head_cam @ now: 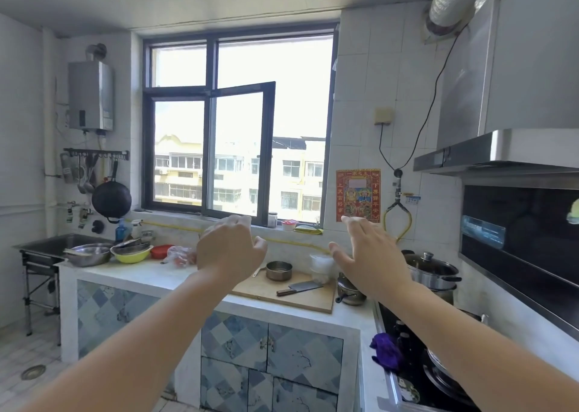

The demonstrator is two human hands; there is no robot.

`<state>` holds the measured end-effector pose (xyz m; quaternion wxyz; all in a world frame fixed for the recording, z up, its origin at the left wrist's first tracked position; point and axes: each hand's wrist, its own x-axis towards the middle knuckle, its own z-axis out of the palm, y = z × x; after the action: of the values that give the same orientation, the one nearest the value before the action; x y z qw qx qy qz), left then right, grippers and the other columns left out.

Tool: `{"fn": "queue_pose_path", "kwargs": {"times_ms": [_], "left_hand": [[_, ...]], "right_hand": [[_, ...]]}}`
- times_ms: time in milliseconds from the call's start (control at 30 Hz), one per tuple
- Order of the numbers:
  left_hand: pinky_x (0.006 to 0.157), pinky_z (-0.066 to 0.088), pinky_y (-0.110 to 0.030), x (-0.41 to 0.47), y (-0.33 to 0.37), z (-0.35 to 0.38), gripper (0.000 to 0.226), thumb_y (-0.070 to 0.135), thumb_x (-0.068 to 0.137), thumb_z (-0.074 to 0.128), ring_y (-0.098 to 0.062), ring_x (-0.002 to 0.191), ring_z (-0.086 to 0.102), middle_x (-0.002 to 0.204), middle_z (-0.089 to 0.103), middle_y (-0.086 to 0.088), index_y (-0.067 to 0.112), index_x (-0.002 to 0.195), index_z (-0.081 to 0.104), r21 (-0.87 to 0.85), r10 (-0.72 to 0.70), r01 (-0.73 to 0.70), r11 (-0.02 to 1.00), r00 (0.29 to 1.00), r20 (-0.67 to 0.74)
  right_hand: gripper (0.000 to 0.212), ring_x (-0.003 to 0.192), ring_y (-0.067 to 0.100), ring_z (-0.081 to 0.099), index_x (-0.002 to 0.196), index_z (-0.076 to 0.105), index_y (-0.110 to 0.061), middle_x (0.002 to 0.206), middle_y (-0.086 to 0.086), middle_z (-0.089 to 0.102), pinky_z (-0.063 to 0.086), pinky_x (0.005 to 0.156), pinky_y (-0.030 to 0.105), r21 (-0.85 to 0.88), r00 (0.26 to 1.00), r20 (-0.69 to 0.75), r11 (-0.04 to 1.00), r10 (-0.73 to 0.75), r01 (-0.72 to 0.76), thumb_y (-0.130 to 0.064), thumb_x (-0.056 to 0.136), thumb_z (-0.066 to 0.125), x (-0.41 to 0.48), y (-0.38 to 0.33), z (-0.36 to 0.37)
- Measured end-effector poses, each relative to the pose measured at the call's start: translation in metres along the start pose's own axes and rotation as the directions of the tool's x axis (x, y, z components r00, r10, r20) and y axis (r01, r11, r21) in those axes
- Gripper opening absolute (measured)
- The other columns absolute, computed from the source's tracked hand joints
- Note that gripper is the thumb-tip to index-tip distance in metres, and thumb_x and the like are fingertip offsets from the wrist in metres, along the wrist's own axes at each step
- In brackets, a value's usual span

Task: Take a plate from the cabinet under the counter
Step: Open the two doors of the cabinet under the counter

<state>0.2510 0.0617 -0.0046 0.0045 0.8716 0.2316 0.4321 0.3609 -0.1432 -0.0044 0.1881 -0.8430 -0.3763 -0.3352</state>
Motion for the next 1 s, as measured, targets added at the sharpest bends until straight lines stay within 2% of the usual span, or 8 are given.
{"fn": "queue_pose_path", "kwargs": {"times_ms": [100,267,400,567,700,833,933,1000], "left_hand": [[0.068,0.04,-0.029,0.013,-0.004,0.017,0.041,0.037,0.08,0.045,-0.022,0.092,0.058,0.11,0.064,-0.005,0.014,0.111,0.058,0.019,0.0,0.0,1.0,1.0,-0.003],[0.062,0.035,-0.028,0.045,-0.029,0.051,0.031,0.035,0.078,0.044,-0.018,0.075,0.046,0.091,0.06,-0.001,0.015,0.098,0.056,0.015,0.048,-0.048,0.999,0.999,-0.017],[0.066,0.036,-0.028,0.079,-0.071,0.078,0.039,0.036,0.079,0.044,-0.02,0.09,0.056,0.106,0.063,-0.001,0.016,0.111,0.056,0.027,0.082,-0.082,0.996,0.997,0.004],[0.058,0.036,-0.028,0.124,-0.137,0.104,0.03,0.035,0.08,0.045,-0.018,0.074,0.052,0.095,0.06,0.0,0.014,0.099,0.054,0.019,0.071,-0.071,0.997,0.997,0.04],[0.062,0.036,-0.028,0.151,-0.184,0.131,0.036,0.034,0.08,0.046,-0.02,0.082,0.057,0.107,0.062,-0.001,0.014,0.109,0.055,0.012,0.064,-0.065,0.998,0.995,0.072],[0.06,0.035,-0.028,0.169,-0.217,0.162,0.023,0.033,0.077,0.045,-0.02,0.078,0.054,0.099,0.062,-0.002,0.017,0.091,0.051,-0.018,0.07,-0.068,0.998,0.991,0.113],[0.067,0.038,-0.029,0.179,-0.232,0.187,0.036,0.034,0.078,0.045,-0.021,0.092,0.056,0.109,0.061,-0.003,0.016,0.108,0.054,-0.033,0.054,-0.05,0.998,0.988,0.148],[0.068,0.038,-0.029,0.185,-0.238,0.203,0.036,0.034,0.079,0.046,-0.022,0.096,0.056,0.113,0.06,-0.004,0.015,0.109,0.054,-0.049,0.053,-0.046,0.998,0.988,0.148]], "right_hand": [[0.061,0.132,0.017,0.038,0.14,0.033,-0.016,0.142,0.0,0.045,0.027,0.109,0.032,0.002,1.0,-0.004,1.0,0.001,-0.001,-0.049,0.089,0.041,0.01,0.003,0.016],[0.06,0.131,0.017,0.039,0.139,0.033,-0.015,0.142,0.002,0.045,0.027,0.109,0.031,-0.019,1.0,-0.002,1.0,0.016,-0.016,-0.048,0.09,0.042,0.048,-0.002,0.054],[0.061,0.134,0.018,0.037,0.141,0.032,-0.016,0.144,0.001,0.043,0.027,0.11,0.032,-0.002,0.999,-0.004,0.999,0.05,-0.05,-0.048,0.09,0.042,0.088,-0.021,0.092],[0.061,0.134,0.019,0.036,0.142,0.031,-0.015,0.145,0.003,0.042,0.028,0.11,0.034,0.006,0.998,0.019,0.998,0.058,-0.058,-0.046,0.09,0.043,0.136,-0.054,0.145],[0.061,0.131,0.02,0.04,0.14,0.033,-0.014,0.143,0.004,0.044,0.031,0.107,0.034,0.005,0.995,0.039,0.996,0.087,-0.088,-0.048,0.09,0.042,0.165,-0.076,0.189],[0.061,0.132,0.021,0.039,0.139,0.033,-0.014,0.143,0.004,0.044,0.031,0.107,0.035,0.007,0.991,0.076,0.994,0.107,-0.108,-0.048,0.09,0.041,0.185,-0.087,0.228],[0.061,0.131,0.021,0.04,0.139,0.033,-0.015,0.142,0.005,0.045,0.033,0.106,0.036,-0.006,0.988,0.108,0.994,0.11,-0.11,-0.049,0.089,0.042,0.196,-0.09,0.254],[0.062,0.131,0.022,0.04,0.139,0.033,-0.015,0.142,0.005,0.045,0.033,0.106,0.037,-0.018,0.986,0.119,0.993,0.119,-0.118,-0.05,0.089,0.042,0.205,-0.09,0.269]]}}
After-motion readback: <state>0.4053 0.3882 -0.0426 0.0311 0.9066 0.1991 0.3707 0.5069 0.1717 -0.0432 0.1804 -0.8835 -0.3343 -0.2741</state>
